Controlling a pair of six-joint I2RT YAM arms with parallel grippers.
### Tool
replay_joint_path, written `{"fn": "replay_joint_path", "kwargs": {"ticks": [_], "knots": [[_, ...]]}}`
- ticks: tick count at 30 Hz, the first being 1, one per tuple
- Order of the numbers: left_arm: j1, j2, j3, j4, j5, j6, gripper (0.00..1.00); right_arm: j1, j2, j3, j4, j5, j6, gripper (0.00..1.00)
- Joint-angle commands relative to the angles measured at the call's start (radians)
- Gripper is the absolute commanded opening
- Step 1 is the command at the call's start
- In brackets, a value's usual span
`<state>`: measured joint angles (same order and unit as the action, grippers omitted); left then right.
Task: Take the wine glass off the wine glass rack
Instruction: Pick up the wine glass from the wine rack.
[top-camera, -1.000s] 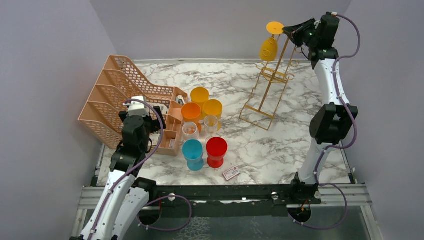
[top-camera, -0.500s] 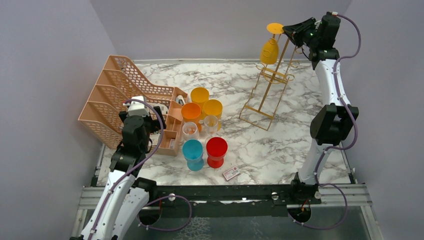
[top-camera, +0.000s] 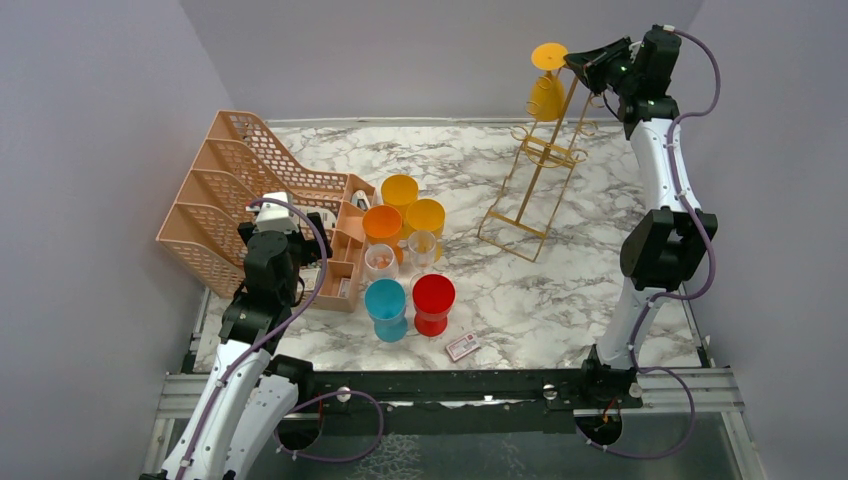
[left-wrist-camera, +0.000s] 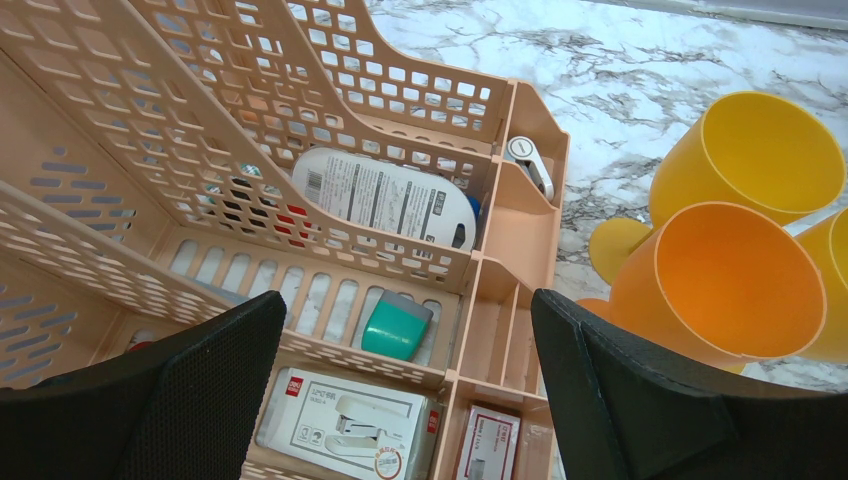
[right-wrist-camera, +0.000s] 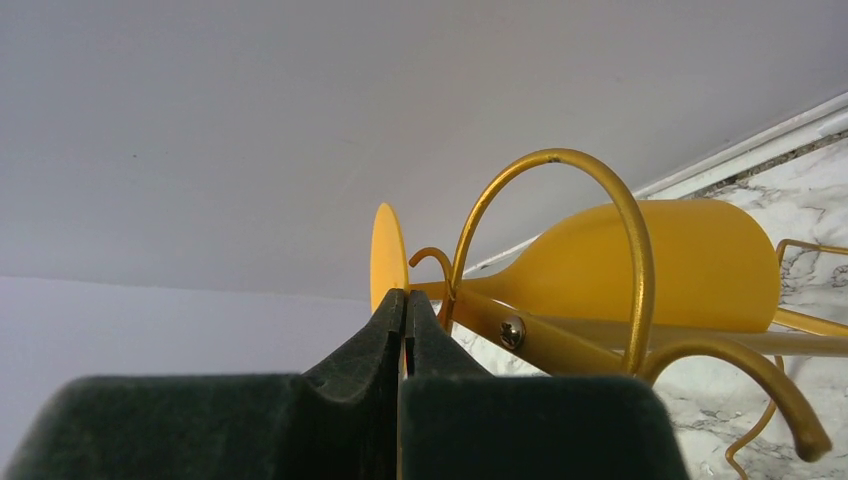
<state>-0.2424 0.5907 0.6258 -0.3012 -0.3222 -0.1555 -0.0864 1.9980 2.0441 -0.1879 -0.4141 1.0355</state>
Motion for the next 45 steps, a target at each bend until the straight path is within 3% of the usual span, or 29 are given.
{"fn": "replay_joint_path", "kwargs": {"ticks": [1, 15, 32, 41, 45], "knots": [[0.003, -0.011, -0.003, 0.007, 0.013, 0.01, 0.99, 0.002, -0.006, 0.023, 0.006, -0.035, 0.036, 0.01], [0.003, -0.017, -0.003, 0.006, 0.013, 0.01, 0.99, 0.002, -0.023, -0.014, 0.113, -0.051, 0.167, 0.01], [0.003, -0.019, -0.001, 0.006, 0.009, 0.01, 0.99, 0.017, 0.065, 0.125, 0.065, -0.099, 0.187, 0.01], [0.003, -0.042, 0.006, 0.007, 0.008, -0.008, 0.99, 0.04, 0.089, 0.197, 0.086, -0.259, 0.146, 0.01], [0.004, -0.068, 0.031, 0.004, 0.083, -0.063, 0.99, 0.063, 0.066, 0.209, 0.127, -0.378, 0.095, 0.01]]}}
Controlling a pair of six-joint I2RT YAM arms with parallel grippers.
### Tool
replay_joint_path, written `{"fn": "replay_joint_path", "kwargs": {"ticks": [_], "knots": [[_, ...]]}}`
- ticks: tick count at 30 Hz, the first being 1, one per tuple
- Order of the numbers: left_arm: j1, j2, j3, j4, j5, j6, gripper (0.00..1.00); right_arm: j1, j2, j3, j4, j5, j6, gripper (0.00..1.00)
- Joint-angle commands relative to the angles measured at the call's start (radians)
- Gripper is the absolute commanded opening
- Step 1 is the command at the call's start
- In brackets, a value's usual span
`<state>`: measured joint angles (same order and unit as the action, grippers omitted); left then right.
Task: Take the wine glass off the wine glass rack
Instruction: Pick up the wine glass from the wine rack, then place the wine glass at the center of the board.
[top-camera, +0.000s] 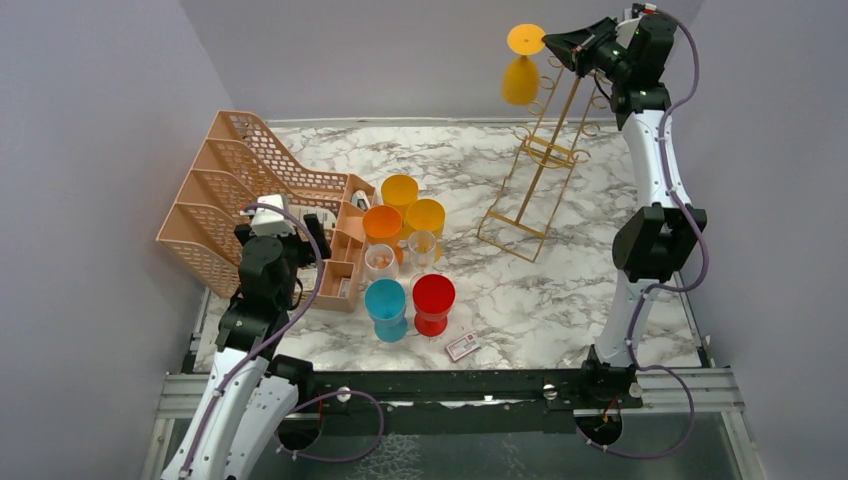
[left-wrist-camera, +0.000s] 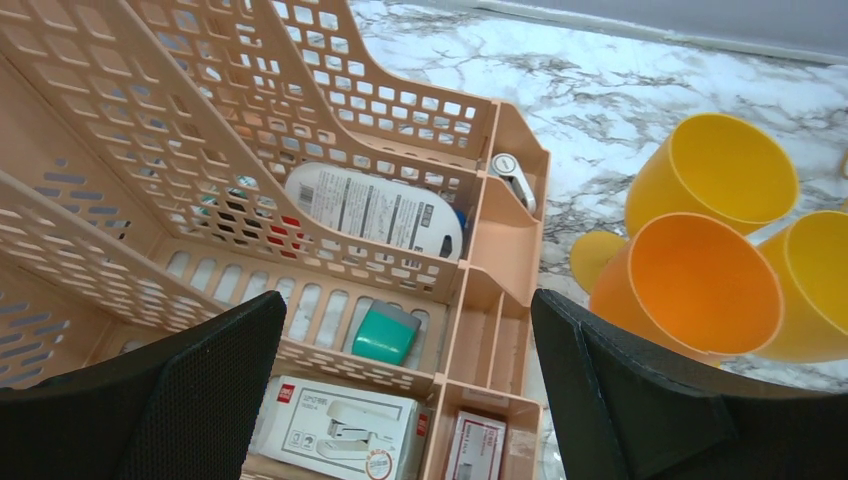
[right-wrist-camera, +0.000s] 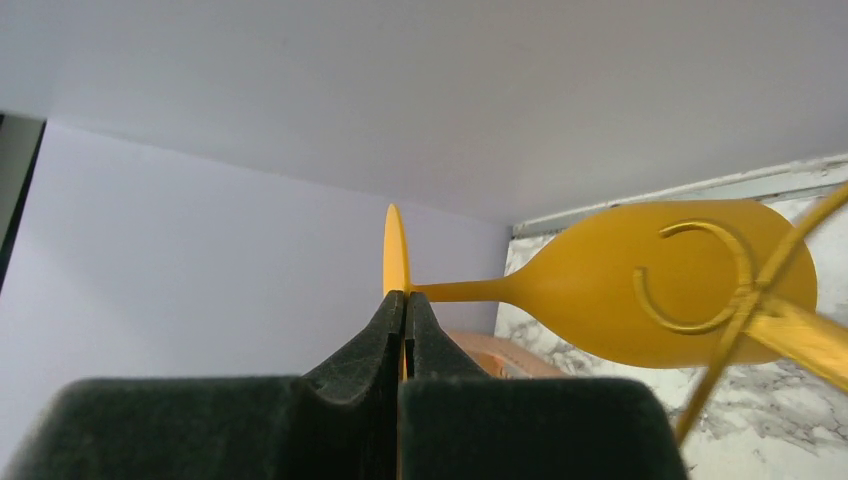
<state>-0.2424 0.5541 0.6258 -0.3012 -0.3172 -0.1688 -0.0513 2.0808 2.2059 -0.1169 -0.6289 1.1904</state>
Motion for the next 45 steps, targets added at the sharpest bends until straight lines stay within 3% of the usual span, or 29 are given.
{"fn": "replay_joint_path", "kwargs": {"ticks": [1, 7, 11, 17, 26, 32, 37, 41, 45], "knots": [[0.003, -0.034, 0.048, -0.002, 0.112, -0.067, 0.99, 0.033, -0.031, 0.038, 0.078, -0.192, -0.073, 0.01], [0.004, -0.002, 0.2, -0.017, 0.341, -0.149, 0.99, 0.097, -0.173, -0.101, 0.201, -0.322, -0.171, 0.01], [0.003, 0.06, 0.278, -0.006, 0.536, -0.214, 0.98, 0.163, -0.308, -0.315, 0.334, -0.421, -0.206, 0.01], [0.003, 0.136, 0.372, 0.083, 0.741, -0.317, 0.97, 0.275, -0.482, -0.464, 0.178, -0.442, -0.442, 0.01], [0.0, 0.244, 0.419, 0.286, 1.022, -0.531, 0.94, 0.35, -0.762, -0.766, 0.058, -0.437, -0.642, 0.01], [-0.106, 0.321, 0.474, 0.309, 1.049, -0.538, 0.91, 0.373, -0.922, -0.922, 0.056, -0.419, -0.69, 0.01], [-0.36, 0.409, 0.483, 0.309, 0.917, -0.473, 0.85, 0.373, -0.999, -0.987, 0.019, -0.408, -0.708, 0.01], [-0.5, 0.469, 0.494, 0.309, 0.848, -0.431, 0.76, 0.373, -1.06, -1.044, -0.001, -0.384, -0.723, 0.01], [-0.571, 0.496, 0.493, 0.306, 0.806, -0.412, 0.66, 0.373, -1.092, -1.076, -0.032, -0.37, -0.743, 0.01]]}}
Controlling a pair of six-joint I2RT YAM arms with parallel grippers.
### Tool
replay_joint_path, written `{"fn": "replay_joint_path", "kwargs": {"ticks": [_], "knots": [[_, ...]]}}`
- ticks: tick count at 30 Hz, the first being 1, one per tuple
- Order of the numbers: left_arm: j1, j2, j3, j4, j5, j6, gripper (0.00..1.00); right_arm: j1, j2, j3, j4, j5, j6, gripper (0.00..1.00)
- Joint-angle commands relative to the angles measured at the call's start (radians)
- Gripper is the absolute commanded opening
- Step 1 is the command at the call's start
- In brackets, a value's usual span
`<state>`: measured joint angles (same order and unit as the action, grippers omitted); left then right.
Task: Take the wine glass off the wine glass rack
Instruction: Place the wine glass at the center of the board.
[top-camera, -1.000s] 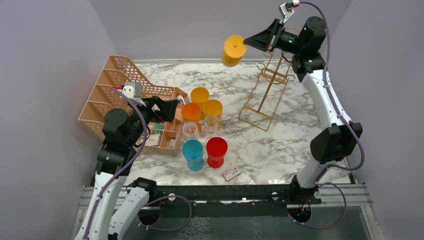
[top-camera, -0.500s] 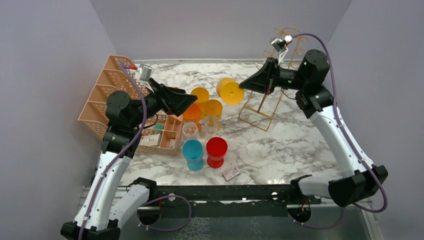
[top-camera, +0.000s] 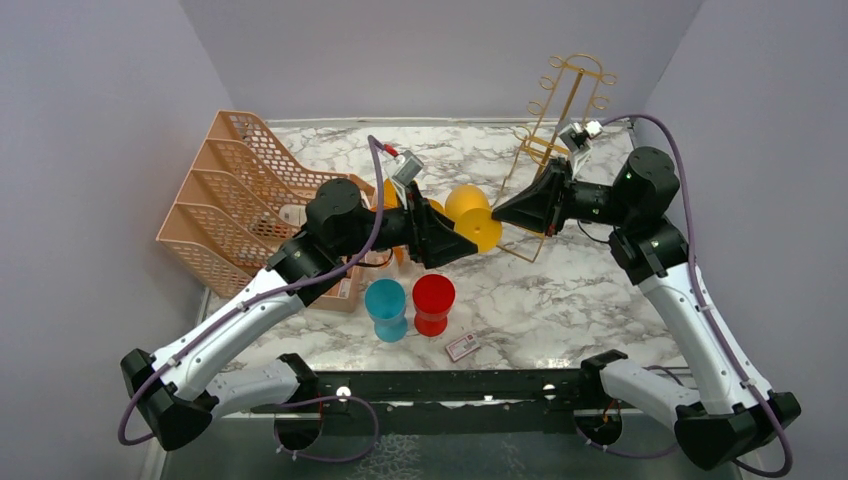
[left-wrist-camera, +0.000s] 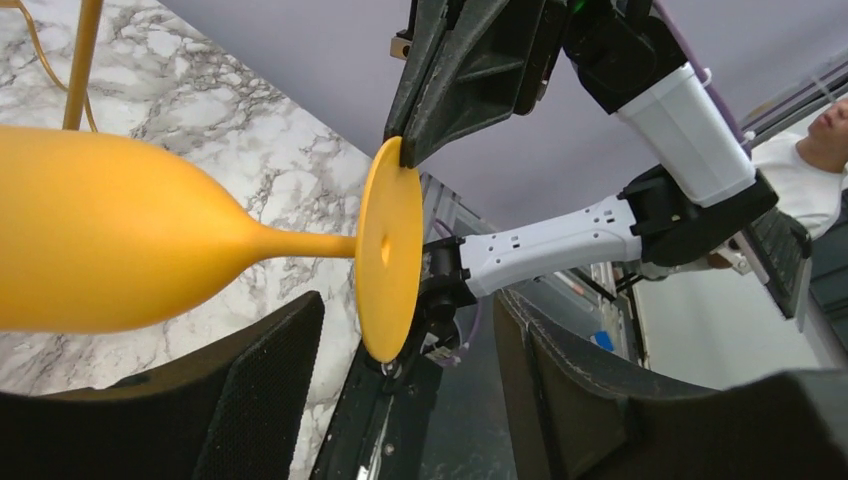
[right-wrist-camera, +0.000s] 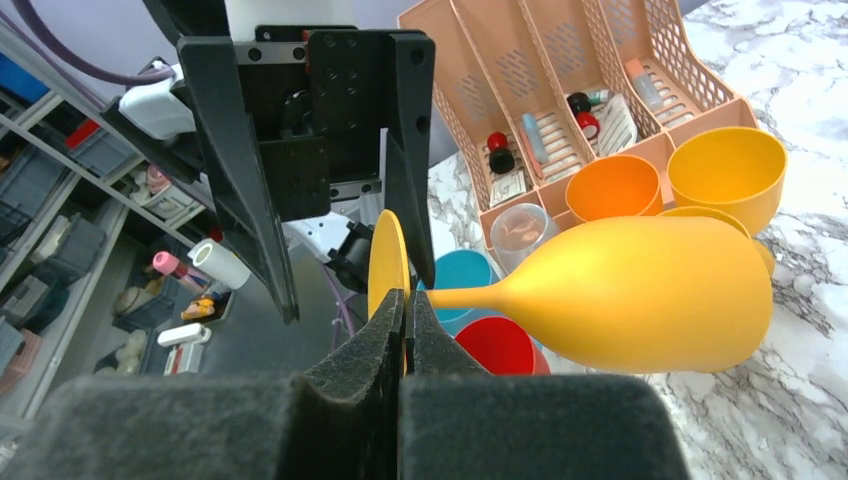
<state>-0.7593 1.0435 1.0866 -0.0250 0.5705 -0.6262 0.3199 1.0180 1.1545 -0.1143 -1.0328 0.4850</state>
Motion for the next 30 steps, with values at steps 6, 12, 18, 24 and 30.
{"fn": "replay_joint_path", "kwargs": {"ticks": [6, 12, 18, 24, 30], "knots": [[-0.098, 0.036, 0.019, 0.023, -0.088, 0.053, 0.39, 0.002, -0.063, -0.054, -0.013, 0.031, -0.045, 0.01], [-0.116, 0.05, 0.016, 0.011, -0.076, 0.08, 0.04, 0.002, -0.099, -0.081, 0.01, 0.025, -0.049, 0.01], [-0.134, 0.058, 0.022, 0.002, -0.05, 0.162, 0.0, 0.002, -0.128, -0.084, -0.018, 0.052, -0.091, 0.25], [-0.142, -0.007, -0.034, 0.001, 0.016, 0.389, 0.0, 0.002, -0.106, 0.043, -0.199, 0.327, -0.217, 0.5], [-0.142, -0.156, -0.172, -0.002, 0.11, 0.684, 0.0, 0.001, 0.014, 0.173, -0.332, 0.428, -0.212, 0.66]]}}
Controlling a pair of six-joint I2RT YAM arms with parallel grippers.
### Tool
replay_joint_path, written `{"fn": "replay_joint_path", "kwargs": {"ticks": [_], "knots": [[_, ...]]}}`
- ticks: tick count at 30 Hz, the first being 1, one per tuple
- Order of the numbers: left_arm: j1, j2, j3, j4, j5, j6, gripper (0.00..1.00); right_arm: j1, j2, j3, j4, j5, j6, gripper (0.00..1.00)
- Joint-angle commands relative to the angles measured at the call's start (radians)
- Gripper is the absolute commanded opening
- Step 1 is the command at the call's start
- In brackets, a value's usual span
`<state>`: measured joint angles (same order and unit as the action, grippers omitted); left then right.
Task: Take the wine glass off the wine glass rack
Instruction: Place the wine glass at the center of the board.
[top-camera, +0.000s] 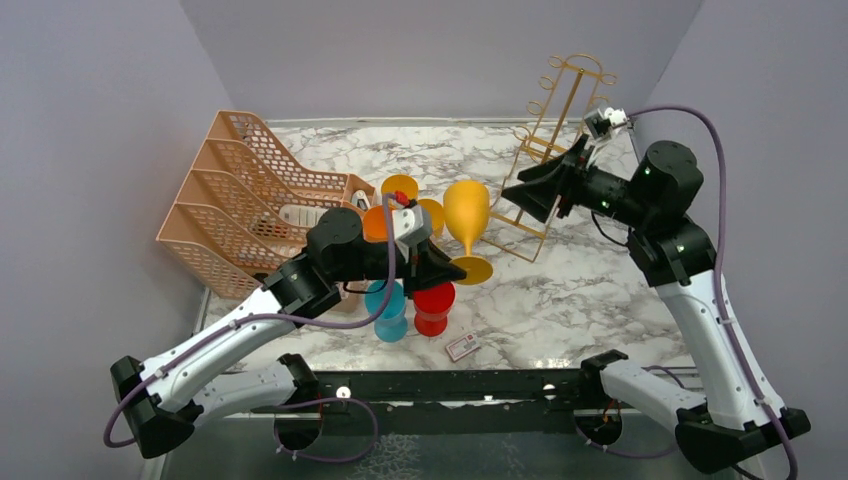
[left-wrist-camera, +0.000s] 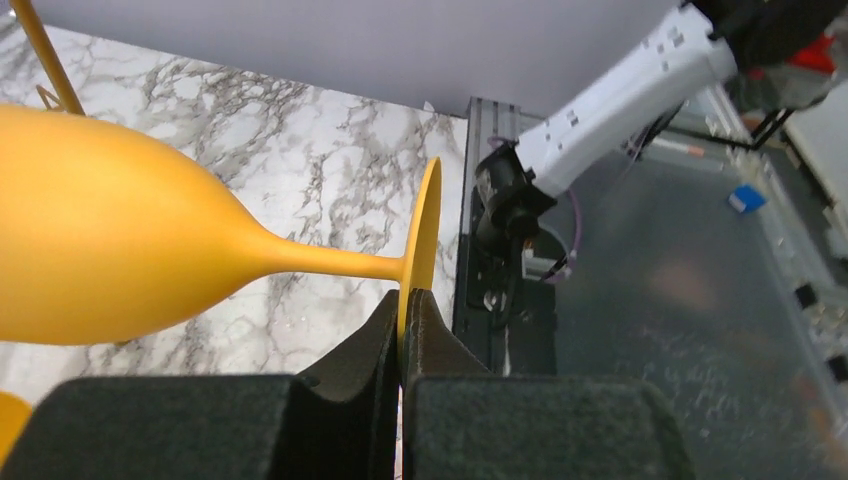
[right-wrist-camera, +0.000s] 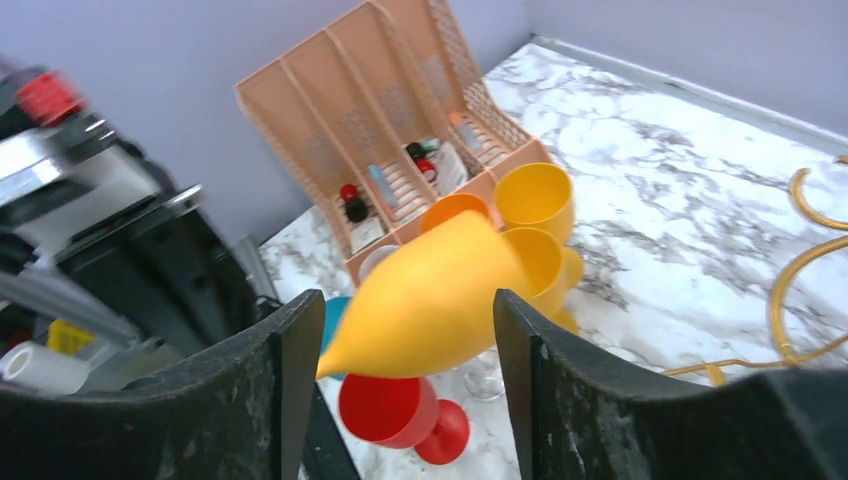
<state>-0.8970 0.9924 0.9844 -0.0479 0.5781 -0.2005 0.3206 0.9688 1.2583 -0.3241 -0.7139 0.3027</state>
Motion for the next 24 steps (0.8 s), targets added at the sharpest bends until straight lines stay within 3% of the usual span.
{"fn": "replay_joint_path", "kwargs": {"ticks": [1, 6, 9, 13, 20, 24], "knots": [[-0.003, -0.131, -0.091, 0.014, 0.12, 0.299, 0.0, 0.0, 0.075, 0.075, -0.122, 0.08, -0.025, 0.68], [-0.003, -0.22, -0.178, -0.08, 0.313, 0.574, 0.0, 0.0, 0.136, 0.085, -0.076, -0.191, -0.011, 0.75], [-0.004, -0.24, -0.2, -0.108, 0.32, 0.621, 0.0, 0.0, 0.168, 0.075, -0.025, -0.38, 0.018, 0.79], [-0.004, -0.239, -0.205, -0.117, 0.315, 0.648, 0.0, 0.0, 0.203, 0.069, 0.002, -0.515, 0.041, 0.81], [-0.004, -0.232, -0.202, -0.116, 0.291, 0.674, 0.0, 0.002, 0.277, 0.061, -0.085, -0.663, 0.051, 0.6], [-0.003, -0.225, -0.198, -0.119, 0.266, 0.675, 0.0, 0.001, 0.282, 0.042, -0.111, -0.729, 0.036, 0.4]]}}
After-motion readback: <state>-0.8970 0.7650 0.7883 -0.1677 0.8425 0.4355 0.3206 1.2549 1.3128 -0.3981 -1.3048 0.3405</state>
